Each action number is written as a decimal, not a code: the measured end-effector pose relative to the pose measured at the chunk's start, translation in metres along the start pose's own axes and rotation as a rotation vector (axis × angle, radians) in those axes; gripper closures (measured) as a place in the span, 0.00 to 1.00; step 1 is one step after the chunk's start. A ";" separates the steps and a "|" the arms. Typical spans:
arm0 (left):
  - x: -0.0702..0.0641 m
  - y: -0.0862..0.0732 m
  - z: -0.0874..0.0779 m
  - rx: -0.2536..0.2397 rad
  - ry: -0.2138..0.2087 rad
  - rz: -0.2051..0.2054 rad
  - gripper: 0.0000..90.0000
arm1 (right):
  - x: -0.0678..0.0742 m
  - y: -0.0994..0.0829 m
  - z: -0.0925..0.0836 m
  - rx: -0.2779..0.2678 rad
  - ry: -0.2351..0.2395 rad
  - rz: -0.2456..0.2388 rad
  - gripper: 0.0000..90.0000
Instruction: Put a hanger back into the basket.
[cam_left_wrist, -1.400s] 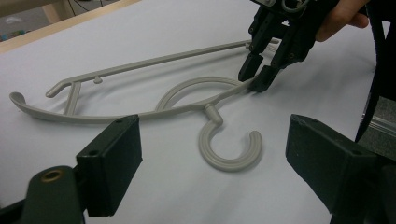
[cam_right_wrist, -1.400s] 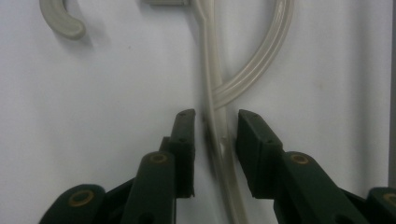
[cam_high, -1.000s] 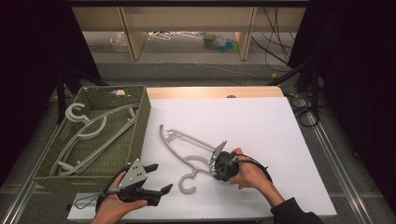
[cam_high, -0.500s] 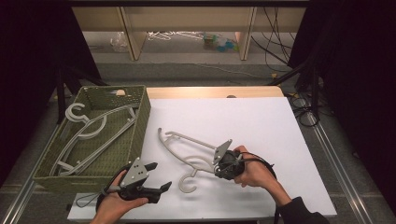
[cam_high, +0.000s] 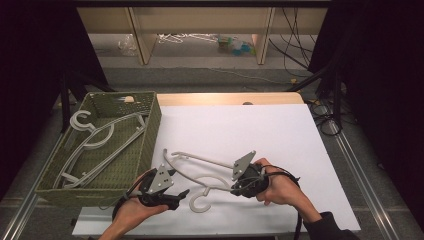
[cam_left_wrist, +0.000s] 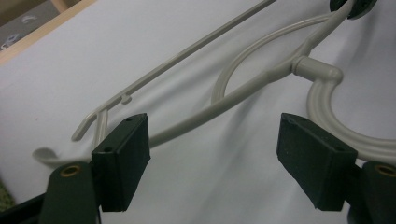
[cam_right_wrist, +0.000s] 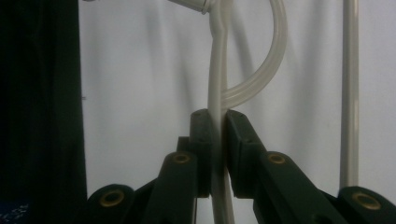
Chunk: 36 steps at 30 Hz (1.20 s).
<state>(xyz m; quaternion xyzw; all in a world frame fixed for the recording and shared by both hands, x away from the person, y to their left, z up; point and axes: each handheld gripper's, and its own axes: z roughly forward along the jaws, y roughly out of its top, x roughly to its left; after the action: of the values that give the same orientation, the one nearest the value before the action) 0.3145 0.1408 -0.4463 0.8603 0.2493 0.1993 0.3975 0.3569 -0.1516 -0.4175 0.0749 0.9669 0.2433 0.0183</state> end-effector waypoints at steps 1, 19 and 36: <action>0.000 0.002 0.002 0.006 -0.001 0.019 0.28 | 0.001 0.000 -0.001 0.000 0.001 -0.004 0.91; -0.006 0.016 0.032 0.076 -0.070 0.279 0.50 | 0.008 0.002 -0.011 -0.021 0.040 -0.032 0.91; -0.017 0.039 0.015 0.089 -0.119 0.530 0.81 | 0.000 -0.004 -0.022 -0.090 0.049 -0.037 0.89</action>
<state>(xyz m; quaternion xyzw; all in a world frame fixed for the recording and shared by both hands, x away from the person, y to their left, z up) 0.3196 0.1002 -0.4279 0.9222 0.0002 0.2346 0.3073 0.3545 -0.1653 -0.3999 0.0503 0.9563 0.2881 0.0024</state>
